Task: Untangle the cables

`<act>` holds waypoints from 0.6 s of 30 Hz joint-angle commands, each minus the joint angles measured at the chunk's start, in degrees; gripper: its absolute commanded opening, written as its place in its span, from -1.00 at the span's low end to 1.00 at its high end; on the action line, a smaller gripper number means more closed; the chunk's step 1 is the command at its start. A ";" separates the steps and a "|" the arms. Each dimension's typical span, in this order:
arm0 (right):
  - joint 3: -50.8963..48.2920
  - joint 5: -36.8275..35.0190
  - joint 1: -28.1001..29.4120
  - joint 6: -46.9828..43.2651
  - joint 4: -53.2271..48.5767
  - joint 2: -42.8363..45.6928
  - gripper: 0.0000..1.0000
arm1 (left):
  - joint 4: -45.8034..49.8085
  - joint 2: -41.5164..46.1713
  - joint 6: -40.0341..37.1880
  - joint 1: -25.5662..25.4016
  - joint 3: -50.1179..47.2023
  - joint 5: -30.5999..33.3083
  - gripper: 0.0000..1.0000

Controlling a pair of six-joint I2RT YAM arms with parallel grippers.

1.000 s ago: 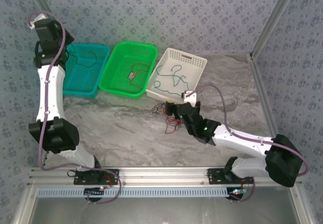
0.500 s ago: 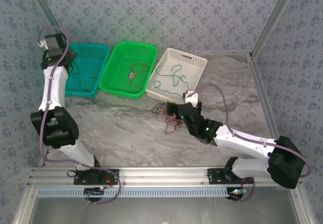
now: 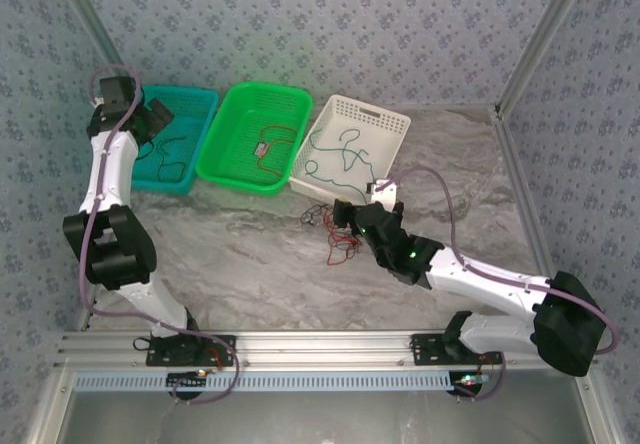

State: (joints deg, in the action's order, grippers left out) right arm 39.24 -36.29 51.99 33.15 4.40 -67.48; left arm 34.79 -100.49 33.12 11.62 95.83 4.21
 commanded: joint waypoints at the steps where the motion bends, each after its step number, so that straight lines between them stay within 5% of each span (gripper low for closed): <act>1: 0.29 -1.85 -0.35 1.74 -1.43 0.46 1.00 | 0.94 2.66 0.61 -0.25 1.64 -2.89 0.99; 11: 0.31 -1.70 -0.99 4.73 -3.59 0.25 0.99 | -3.93 6.70 0.46 -4.37 -1.51 -8.24 0.99; 18: -1.00 2.96 -3.12 11.21 -11.17 -1.07 0.99 | -16.73 17.21 4.63 -12.55 -19.72 -9.60 0.99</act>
State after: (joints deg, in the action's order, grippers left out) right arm 39.16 -34.85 49.21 39.92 -1.76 -68.14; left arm 24.16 -86.96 35.29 1.17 80.86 -3.84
